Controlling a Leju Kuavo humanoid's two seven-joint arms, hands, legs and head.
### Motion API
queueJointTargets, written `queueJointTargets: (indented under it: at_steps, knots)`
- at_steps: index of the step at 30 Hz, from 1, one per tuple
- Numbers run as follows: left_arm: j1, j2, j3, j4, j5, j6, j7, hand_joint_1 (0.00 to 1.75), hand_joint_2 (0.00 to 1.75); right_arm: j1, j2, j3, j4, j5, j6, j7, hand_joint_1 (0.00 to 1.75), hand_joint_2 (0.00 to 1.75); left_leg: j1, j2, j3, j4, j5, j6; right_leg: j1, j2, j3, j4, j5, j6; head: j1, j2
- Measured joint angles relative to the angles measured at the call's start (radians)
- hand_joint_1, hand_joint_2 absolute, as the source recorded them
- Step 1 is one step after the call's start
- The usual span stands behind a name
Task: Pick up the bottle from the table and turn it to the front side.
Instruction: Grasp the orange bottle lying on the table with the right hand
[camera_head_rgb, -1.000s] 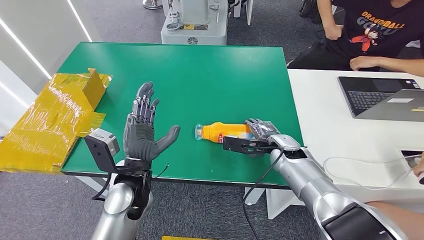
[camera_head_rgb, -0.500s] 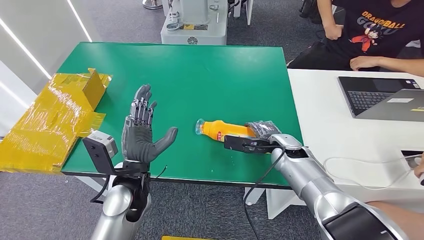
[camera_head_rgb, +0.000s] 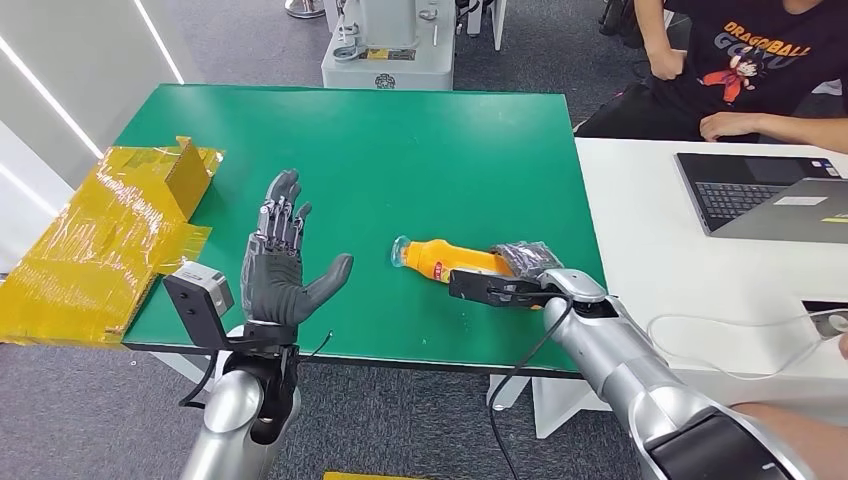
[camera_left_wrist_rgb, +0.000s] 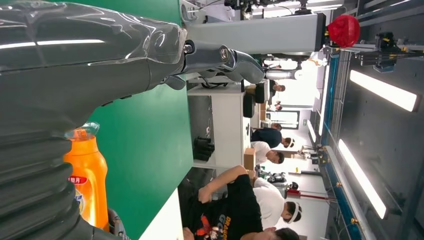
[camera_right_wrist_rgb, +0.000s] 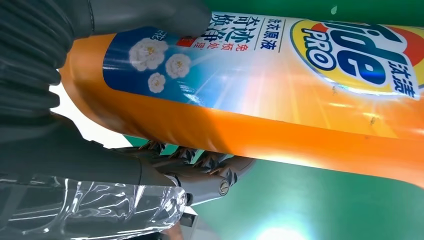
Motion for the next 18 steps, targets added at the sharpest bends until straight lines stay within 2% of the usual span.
queueJointTargets:
  at_steps: [4,9,14,18]
  knots:
    - [0.004,0.0,0.009,-0.003,-0.001,0.008,-0.002,0.0,1.75,0.009,0.005,-0.015,-0.003,-0.008,-0.051,-0.04,1.75,1.75,0.0,0.0,0.0,0.0,0.0,0.0,0.0,0.0,0.0,0.0,0.0,0.0,0.0,0.0]
    - [0.019,-0.001,0.016,-0.017,-0.005,0.02,-0.006,0.0,1.75,0.024,0.025,-0.066,-0.029,-0.053,-0.206,-0.122,1.75,1.75,0.0,0.0,-0.001,0.0,0.0,0.0,0.0,0.0,-0.001,0.0,0.0,0.0,0.0,0.0]
    - [0.034,-0.001,0.017,-0.027,-0.008,0.036,-0.016,0.0,1.75,0.047,0.055,-0.148,-0.081,-0.132,-0.35,-0.217,1.75,1.75,0.0,0.0,-0.002,0.0,0.0,0.0,0.0,0.0,-0.001,0.0,0.0,0.0,0.0,0.0]
    - [0.042,-0.002,0.018,-0.033,-0.012,0.048,-0.022,0.0,1.75,0.073,0.083,-0.223,-0.137,-0.194,-0.421,-0.284,1.75,1.75,0.0,0.0,-0.002,0.0,0.0,0.0,0.0,0.0,-0.002,0.0,0.0,0.0,0.0,0.0]
